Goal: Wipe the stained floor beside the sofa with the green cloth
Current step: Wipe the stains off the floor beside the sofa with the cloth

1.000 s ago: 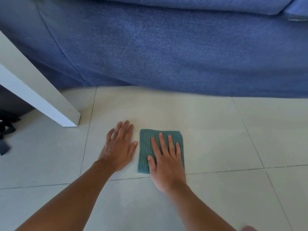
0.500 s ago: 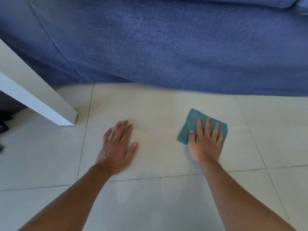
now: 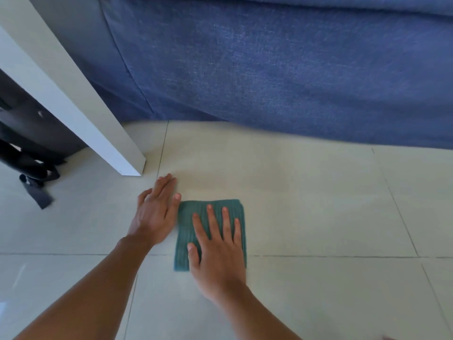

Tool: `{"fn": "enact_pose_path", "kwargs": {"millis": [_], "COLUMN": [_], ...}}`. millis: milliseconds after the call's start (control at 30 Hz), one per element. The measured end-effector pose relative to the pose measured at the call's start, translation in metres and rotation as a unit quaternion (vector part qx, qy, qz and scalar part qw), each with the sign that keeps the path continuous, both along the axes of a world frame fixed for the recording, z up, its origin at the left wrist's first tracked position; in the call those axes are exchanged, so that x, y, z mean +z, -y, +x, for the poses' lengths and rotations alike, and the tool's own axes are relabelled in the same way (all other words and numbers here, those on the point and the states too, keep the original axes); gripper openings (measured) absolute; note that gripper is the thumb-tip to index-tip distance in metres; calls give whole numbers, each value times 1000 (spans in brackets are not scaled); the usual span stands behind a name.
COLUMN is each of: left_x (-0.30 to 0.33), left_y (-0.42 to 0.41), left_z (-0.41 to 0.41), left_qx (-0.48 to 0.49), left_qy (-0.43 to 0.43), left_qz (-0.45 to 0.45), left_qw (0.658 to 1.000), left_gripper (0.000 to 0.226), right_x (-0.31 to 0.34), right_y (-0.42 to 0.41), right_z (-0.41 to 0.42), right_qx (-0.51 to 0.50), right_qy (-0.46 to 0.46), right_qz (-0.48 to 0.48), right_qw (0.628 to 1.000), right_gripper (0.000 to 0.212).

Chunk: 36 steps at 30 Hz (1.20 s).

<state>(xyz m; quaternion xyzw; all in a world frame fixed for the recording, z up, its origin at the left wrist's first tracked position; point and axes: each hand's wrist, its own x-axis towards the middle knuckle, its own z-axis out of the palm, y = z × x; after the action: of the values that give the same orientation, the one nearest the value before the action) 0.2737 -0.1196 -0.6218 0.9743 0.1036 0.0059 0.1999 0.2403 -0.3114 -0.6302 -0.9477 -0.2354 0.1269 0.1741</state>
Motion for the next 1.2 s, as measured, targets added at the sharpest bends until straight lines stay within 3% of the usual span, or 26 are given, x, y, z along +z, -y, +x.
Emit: {"fn": "enact_pose_path", "kwargs": {"millis": [133,400,633,833,1200], "left_x": [0,21,22,13,16], "left_y": [6,1,-29,-37,28], "left_z": [5,4,-30,-37,16], "left_qx": [-2,-4,49,41,-79], "left_qy": [3,5,-3,-16,-7], "left_qz": [-6,-69,-69,-29,-17], "left_qw": [1000,998,996,999,997], "left_gripper": [70,63,65,66,54], "right_x": [-2,2,5,3,6], "right_y": [19,16,-64,-44,105], "right_z": [-13,53,5,-17,46], "right_qx": [23,-96,30,93,-134], "right_qy": [13,-3,-25,-13,-4], "right_qz": [13,-44,-4,19,-40], "right_qw": [1000,994,999,995,990], "right_gripper": [65,70,65,63,66]}}
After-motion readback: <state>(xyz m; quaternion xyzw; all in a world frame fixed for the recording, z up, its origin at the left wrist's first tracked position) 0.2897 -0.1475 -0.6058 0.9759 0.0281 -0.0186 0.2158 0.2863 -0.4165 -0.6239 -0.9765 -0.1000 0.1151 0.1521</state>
